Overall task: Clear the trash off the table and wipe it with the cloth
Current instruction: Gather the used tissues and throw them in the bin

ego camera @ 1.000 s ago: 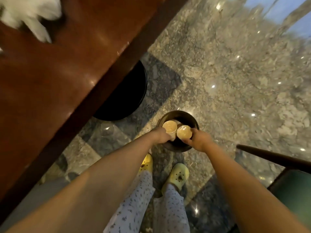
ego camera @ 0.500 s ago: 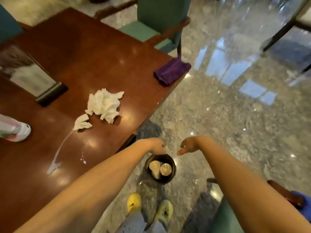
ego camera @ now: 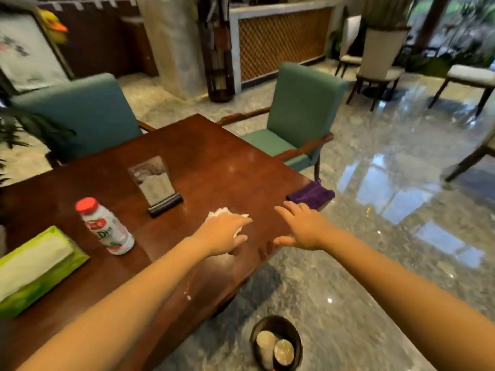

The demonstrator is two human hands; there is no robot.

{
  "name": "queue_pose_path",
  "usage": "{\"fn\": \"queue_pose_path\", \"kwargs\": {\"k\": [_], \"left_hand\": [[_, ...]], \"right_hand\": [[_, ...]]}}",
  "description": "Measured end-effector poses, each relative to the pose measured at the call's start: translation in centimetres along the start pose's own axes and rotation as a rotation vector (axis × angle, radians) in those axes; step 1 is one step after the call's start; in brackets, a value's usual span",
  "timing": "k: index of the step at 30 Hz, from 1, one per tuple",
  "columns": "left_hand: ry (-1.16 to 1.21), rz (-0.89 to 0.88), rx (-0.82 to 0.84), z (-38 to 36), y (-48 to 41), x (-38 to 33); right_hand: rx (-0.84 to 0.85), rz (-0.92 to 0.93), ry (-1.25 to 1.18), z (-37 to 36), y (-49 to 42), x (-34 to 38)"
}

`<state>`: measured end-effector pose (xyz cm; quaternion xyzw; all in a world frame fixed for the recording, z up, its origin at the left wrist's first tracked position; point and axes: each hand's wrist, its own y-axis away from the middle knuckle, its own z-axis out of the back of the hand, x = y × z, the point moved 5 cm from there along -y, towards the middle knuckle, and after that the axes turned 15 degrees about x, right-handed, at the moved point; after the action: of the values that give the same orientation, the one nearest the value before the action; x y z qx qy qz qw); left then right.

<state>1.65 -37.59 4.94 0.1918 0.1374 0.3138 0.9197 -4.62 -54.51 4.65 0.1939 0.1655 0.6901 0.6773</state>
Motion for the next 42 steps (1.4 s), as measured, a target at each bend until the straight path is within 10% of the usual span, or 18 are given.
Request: {"fn": "queue_pose_path", "kwargs": {"k": [16,42], "left_hand": [[0.118,0.288,-0.076,-7.6,0.1,13.0],[0.314,0.021,-0.094,-11.6,-4.0,16.7]], "right_hand": [[-0.084,0.152,-0.012,-3.4,-11.7,7.8],[-0.038,0.113,-0.255,-5.4,-20.2,9.2]]}}
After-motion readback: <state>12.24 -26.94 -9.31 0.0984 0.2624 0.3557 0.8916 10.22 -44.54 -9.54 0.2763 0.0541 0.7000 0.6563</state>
